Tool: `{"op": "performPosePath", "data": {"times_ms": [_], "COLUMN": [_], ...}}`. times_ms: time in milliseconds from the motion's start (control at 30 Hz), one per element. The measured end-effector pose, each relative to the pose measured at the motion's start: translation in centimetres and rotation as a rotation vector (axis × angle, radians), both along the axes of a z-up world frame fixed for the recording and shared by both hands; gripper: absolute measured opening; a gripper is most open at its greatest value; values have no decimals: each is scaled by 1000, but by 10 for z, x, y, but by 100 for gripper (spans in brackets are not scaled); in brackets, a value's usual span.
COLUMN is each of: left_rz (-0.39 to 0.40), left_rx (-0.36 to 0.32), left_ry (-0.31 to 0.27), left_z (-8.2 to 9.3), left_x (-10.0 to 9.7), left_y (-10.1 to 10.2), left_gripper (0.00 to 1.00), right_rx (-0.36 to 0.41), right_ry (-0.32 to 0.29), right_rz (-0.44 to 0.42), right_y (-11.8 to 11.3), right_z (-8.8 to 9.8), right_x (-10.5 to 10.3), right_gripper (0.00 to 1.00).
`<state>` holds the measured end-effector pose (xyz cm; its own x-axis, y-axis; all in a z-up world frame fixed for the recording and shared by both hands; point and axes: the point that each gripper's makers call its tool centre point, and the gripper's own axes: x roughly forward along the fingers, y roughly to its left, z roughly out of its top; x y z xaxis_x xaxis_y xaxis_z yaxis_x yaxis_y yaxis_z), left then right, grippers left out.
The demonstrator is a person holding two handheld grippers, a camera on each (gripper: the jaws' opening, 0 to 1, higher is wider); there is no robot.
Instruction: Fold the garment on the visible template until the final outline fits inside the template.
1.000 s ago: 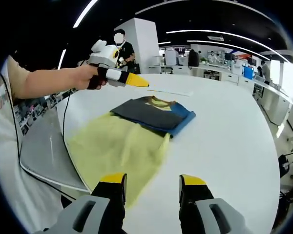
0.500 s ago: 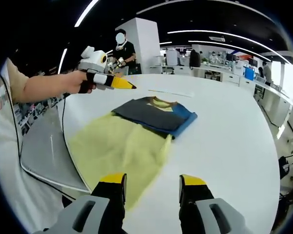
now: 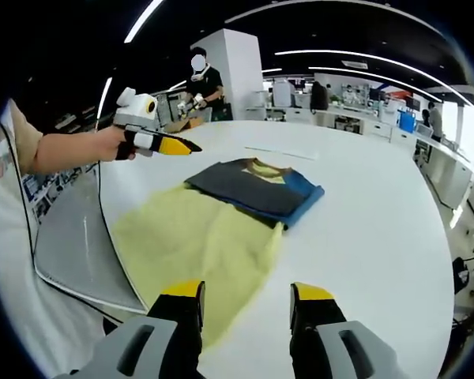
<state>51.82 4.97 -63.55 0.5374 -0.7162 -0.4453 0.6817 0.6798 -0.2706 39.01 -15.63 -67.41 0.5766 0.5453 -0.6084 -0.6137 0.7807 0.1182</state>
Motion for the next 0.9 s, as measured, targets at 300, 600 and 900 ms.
{"op": "performPosePath", "data": {"times_ms": [300,600,900], "left_rz": [44,88,129], "left_rx": [-17,-19,-9], "left_ry": [27,52,80], "left_z": [-6,-16,-28], "left_x": [-14,-30,-49], "left_y": [28,55,83], "left_gripper": [56,56,55], "right_rx": [-1,-1,-2], "right_ry": [-1,1,10], "right_rz": [9,21,34], "right_y": [5,12,18], "right_z": [1,0,-1], "right_x": [1,0,-2], "right_gripper": [40,41,41]}}
